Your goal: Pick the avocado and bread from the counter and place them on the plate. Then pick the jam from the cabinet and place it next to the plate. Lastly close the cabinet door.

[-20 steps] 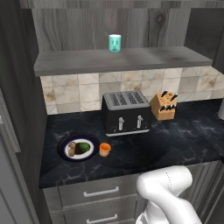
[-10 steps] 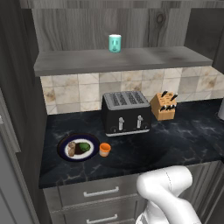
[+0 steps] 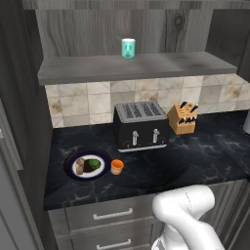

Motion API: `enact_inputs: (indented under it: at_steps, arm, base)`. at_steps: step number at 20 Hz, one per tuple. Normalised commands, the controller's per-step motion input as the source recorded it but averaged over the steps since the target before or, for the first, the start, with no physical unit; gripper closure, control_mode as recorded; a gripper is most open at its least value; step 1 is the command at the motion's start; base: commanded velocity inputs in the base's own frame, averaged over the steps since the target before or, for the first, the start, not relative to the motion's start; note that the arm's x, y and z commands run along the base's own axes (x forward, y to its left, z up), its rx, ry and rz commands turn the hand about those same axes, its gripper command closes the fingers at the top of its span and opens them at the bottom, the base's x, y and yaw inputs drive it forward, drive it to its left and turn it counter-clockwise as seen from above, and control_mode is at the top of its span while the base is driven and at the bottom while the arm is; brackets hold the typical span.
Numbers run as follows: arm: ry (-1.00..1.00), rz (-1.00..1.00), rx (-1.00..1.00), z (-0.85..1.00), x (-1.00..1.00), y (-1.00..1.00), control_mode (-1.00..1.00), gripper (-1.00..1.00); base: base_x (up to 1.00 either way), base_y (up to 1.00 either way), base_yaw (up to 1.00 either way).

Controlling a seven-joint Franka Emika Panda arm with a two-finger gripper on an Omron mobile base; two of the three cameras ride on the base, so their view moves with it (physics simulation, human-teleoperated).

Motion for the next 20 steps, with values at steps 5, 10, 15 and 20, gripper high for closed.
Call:
enact_inputs:
  at_steps: [5, 10, 15, 20]
  arm:
    - [-0.1, 0.0, 0.0, -0.1, 0.37, 0.0, -1.0, -1.0]
    - [-0.11, 0.0, 0.0, -0.02, 0.25, 0.0, -1.0, -1.0]
    - [-0.08, 0.0, -0.02, 0.0, 0.14, 0.0, -1.0, -1.0]
    - [-0.08, 0.0, -0.01, 0.0, 0.1, 0.0, -1.0, -1.0]
  base:
    - [0.0, 0.0, 0.0]
    - [0.0, 0.0, 0.0]
    - [0.0, 0.0, 0.0]
    - [0.0, 0.0, 0.0]
